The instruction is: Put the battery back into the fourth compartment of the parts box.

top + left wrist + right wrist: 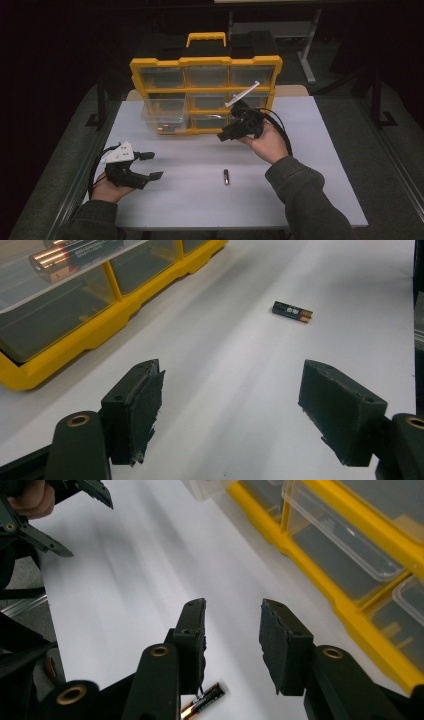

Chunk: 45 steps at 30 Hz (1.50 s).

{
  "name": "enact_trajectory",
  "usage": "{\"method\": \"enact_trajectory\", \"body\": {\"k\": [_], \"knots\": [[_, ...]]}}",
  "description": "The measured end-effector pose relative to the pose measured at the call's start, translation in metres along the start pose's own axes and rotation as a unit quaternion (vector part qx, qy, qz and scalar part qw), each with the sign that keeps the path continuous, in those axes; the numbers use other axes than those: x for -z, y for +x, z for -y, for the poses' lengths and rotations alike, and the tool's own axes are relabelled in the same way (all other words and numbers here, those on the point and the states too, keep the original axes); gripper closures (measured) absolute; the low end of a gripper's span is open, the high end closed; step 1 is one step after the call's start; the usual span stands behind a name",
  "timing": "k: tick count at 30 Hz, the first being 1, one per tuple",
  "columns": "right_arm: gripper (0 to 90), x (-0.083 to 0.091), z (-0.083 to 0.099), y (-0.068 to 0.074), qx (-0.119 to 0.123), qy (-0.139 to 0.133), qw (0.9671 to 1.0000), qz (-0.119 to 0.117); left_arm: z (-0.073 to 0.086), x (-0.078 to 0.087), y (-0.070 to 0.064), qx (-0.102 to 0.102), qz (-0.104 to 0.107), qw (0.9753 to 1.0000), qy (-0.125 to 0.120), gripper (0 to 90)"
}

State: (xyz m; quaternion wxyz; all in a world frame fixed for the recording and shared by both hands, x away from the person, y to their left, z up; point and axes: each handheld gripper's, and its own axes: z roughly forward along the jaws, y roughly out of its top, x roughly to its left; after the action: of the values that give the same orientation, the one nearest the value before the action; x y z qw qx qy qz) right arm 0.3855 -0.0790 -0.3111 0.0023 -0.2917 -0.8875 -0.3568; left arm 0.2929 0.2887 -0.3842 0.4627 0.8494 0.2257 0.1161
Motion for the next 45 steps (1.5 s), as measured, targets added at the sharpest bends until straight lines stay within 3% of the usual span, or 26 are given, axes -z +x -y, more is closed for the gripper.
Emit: {"method": "enact_trajectory", "body": {"k": [45], "knots": [[47.4, -0.058, 0.076, 0.012, -0.039, 0.071, 0.9967, 0.008, 0.0, -0.001, -0.001, -0.002, -0.001, 1.0, 0.0, 24.8]]}}
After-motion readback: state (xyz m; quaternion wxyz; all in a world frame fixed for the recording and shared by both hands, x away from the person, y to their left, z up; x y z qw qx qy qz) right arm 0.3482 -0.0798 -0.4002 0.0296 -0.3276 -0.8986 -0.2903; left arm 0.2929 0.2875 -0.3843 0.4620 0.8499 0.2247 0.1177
